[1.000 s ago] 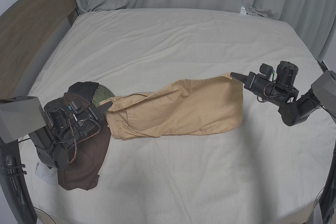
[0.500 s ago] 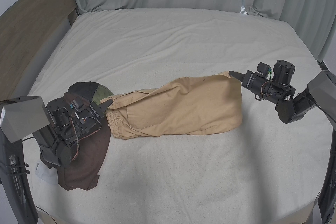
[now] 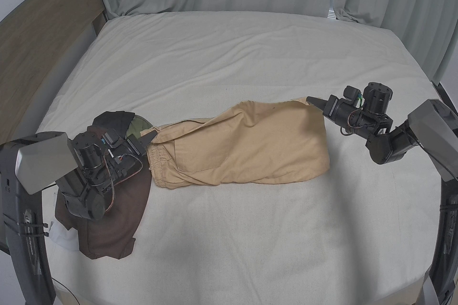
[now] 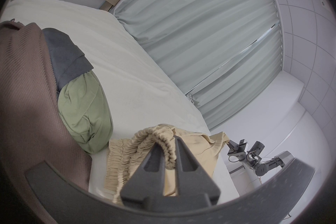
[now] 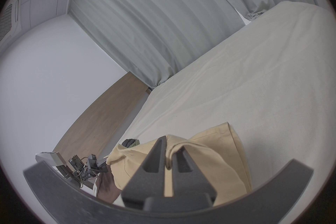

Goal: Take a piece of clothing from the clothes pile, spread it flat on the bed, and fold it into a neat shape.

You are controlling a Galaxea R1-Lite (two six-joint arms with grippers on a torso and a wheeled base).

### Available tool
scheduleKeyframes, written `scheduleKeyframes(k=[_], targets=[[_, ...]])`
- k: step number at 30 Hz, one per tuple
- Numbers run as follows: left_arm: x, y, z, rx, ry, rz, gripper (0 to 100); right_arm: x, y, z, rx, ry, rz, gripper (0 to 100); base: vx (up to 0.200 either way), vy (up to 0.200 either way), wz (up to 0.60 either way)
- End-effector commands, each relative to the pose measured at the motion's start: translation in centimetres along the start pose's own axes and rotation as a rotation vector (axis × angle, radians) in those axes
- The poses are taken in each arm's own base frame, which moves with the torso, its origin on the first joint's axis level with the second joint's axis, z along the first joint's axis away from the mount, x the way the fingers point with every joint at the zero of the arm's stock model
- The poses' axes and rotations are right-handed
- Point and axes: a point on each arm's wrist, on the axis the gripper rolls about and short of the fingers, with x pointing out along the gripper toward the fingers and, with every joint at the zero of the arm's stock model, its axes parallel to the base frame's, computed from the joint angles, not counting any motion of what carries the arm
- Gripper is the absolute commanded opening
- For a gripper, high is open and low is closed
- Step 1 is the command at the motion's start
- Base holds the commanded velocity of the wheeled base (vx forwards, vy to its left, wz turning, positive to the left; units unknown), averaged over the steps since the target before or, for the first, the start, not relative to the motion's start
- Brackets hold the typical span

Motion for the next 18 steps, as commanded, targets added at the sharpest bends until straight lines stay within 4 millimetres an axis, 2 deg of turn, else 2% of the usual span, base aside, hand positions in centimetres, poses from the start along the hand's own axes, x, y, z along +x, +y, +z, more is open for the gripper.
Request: scheduleKeyframes(k=[1,8,9,13,18], targets=[[0.6,0.9,-0.6,-0.004,0.006,0.003,0,0.5,-1.2,-1.0,0.012,0.015,-0.013,0,0.0,0.0,0.0],[1.2,1.3,-0.9,-0.001,0.003,-0.002,0,1.0,-1.5,-0.9,0.004,0.004,-0.005,0,0.0,0.0,0.0],[1.2,1.3,-0.9,-0.001,0.003,-0.002,100,1.1,-1.5,-1.0,0.005,0.006,-0.005,100,0.0,0.0,0.0],[1.9,1.6,0.0,0.016,-0.041,-0.009,100,1.9,-1.8,-1.1,0.007,-0.016,0.002,100,0.0,0.0,0.0],[1.7,1.1,0.7,0.025,-0.064,-0.009,100,1.7,-1.5,-1.0,0.012,-0.026,0.008,100,0.0,0.0,0.0]])
